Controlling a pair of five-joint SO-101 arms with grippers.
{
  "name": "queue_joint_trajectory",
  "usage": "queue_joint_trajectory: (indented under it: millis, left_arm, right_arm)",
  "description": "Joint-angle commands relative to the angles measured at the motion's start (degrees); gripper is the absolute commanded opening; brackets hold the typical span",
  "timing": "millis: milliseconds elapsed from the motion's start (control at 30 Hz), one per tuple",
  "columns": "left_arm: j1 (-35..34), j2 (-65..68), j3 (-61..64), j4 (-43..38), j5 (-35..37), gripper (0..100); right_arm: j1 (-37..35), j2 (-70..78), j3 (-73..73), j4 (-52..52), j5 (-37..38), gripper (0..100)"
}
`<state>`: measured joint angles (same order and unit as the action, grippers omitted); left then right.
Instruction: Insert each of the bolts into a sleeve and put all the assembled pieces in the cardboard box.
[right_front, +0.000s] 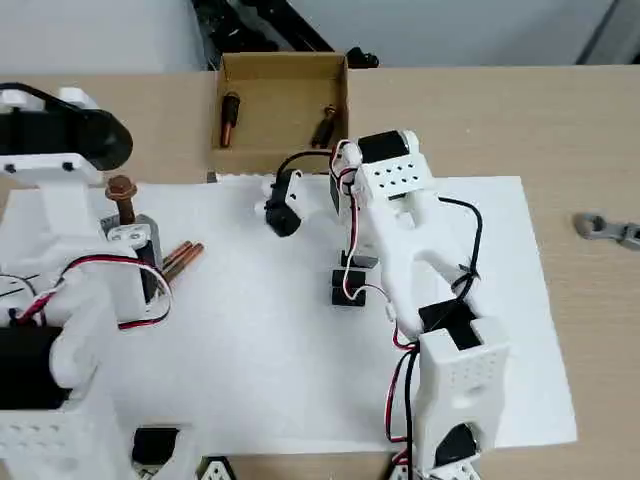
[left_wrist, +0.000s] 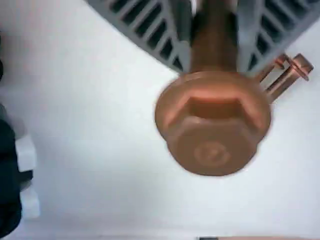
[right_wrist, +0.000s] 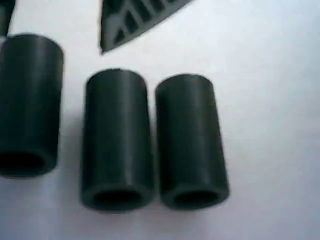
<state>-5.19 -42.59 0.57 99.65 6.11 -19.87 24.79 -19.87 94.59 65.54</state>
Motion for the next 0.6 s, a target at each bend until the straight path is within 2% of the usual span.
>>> queue_joint_trajectory:
  millis: [0,567]
  left_arm:
    - [-0.4,-1.1,1.7,0.7,-0.6,1]
    - [-0.4,-0.7,2.4,-0.2,-0.6,1]
  right_arm:
    - [-0.6,1.0,0.1,0.0,1.1,11.4]
    - [0.4,12.7,0.1,-7.3,1.0,11.2]
